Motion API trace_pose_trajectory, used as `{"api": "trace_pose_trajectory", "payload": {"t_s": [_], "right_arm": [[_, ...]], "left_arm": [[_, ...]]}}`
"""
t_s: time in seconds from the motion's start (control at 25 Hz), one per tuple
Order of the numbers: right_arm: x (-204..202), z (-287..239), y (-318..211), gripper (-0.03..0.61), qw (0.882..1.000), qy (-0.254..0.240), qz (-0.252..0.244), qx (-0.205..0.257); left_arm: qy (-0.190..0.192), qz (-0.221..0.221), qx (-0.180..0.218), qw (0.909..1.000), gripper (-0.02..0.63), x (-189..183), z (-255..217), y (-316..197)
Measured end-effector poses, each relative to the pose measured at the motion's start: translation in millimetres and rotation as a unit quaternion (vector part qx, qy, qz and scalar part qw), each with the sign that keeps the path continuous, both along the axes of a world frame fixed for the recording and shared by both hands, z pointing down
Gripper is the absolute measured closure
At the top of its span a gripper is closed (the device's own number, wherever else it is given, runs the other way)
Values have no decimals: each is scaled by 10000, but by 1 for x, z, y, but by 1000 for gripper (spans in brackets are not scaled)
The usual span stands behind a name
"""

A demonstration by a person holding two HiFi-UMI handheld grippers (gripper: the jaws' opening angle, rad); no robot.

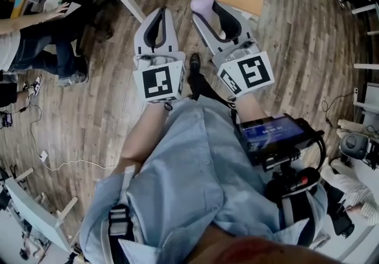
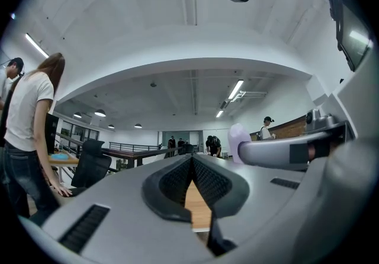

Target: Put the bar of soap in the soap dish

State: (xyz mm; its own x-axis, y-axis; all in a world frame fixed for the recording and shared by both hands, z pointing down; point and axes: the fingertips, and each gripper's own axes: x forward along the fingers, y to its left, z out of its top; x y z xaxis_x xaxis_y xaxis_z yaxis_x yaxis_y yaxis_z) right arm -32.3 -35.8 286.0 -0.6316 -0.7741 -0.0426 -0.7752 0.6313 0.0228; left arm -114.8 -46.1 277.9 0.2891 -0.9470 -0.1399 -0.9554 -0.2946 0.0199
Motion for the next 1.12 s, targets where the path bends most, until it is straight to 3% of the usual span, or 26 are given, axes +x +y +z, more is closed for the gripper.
{"api": "trace_pose_trajectory", "payload": {"t_s": [0.8,1.12], "right_arm": [[9,9,-231,391,9982,-328,-452,-221],[7,1,-240,393,9973,-417,-598,-2]], "left_arm": [[-241,-215,-123,9994,606,16,7,-231],[-274,-362,138,9989,606,14,-8,-234]]}}
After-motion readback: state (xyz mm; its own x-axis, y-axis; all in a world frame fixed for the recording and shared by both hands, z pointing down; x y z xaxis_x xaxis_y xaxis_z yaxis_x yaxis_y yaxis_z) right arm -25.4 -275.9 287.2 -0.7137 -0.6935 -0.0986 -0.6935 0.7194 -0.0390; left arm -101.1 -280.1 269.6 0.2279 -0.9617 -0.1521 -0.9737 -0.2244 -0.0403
